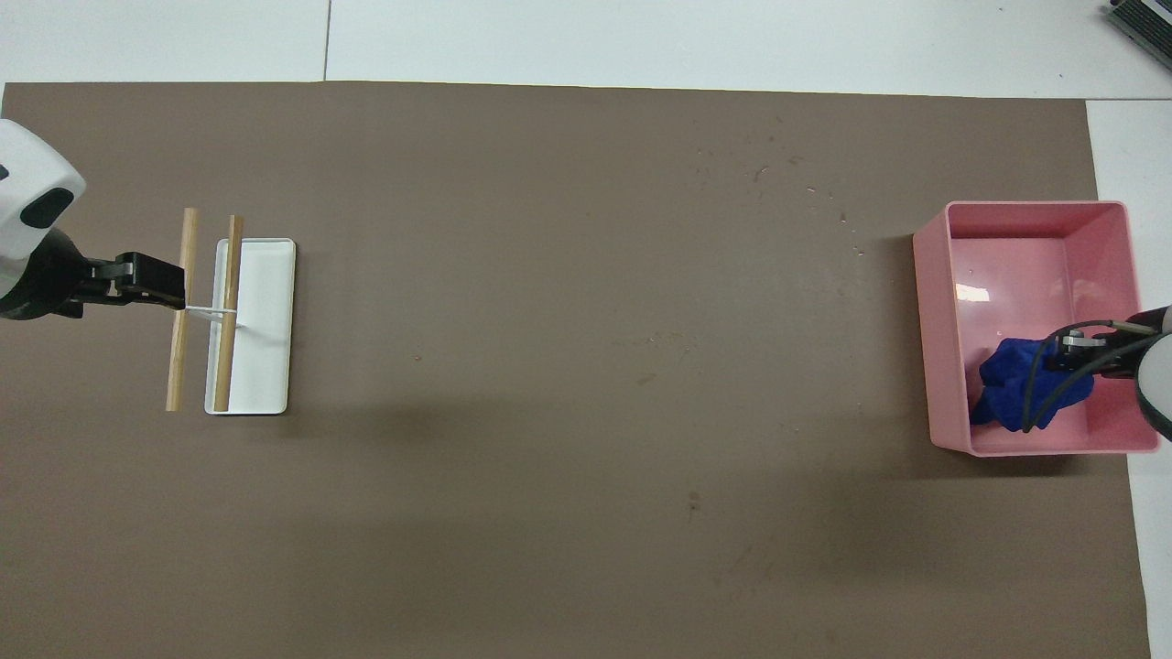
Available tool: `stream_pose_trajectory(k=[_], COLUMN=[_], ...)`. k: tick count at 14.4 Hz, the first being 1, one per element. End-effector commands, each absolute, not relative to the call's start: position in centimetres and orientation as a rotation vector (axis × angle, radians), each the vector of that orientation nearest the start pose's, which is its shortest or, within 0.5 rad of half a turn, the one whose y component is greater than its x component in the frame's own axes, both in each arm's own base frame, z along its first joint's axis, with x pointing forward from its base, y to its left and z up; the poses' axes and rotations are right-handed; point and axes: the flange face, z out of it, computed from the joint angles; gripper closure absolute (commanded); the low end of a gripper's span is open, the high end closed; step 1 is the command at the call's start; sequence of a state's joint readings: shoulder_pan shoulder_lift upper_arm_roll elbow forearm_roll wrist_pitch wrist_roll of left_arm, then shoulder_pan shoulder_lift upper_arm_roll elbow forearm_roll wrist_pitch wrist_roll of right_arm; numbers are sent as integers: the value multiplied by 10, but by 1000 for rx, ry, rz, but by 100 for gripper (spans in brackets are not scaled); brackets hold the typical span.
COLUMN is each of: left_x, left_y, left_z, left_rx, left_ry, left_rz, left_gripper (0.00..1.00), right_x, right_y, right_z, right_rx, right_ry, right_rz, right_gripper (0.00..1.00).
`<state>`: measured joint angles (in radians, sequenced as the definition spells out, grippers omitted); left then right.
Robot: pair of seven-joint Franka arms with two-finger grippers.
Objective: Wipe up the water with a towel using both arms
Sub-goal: 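Release the cloth and raise the right gripper out of the bin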
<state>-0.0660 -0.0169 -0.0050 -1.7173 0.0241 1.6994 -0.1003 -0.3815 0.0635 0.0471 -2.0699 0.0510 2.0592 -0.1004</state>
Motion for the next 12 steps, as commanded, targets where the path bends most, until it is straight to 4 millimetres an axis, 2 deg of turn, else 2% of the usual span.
stream_pose_trajectory(k=[1, 2, 3, 4, 8, 12], left_x=[552, 551, 550, 549, 548, 549], left_y=[-39, -40, -40, -40, -42, -43], left_z=[582, 582, 582, 583, 584, 585], left_rx=[-3195, -3206, -3204, -3204, -3186, -3188], left_ry=[-90, -98, -104, -102, -88, -79], left_rz=[20, 26, 34, 32, 31, 0], left_gripper=[0, 0, 0, 0, 0, 0], right_x=[512, 514, 514, 514, 517, 533], right_y=[-172, -170, -169, -167, -153, -108], right_z=[392, 394, 397, 401, 458, 520], right_rx=[-3062, -3064, -3066, -3069, -3078, -3096], right_ry=[434, 425, 418, 410, 376, 290], right_rz=[109, 109, 100, 98, 88, 45], right_gripper=[86, 50, 7, 0, 0, 0])
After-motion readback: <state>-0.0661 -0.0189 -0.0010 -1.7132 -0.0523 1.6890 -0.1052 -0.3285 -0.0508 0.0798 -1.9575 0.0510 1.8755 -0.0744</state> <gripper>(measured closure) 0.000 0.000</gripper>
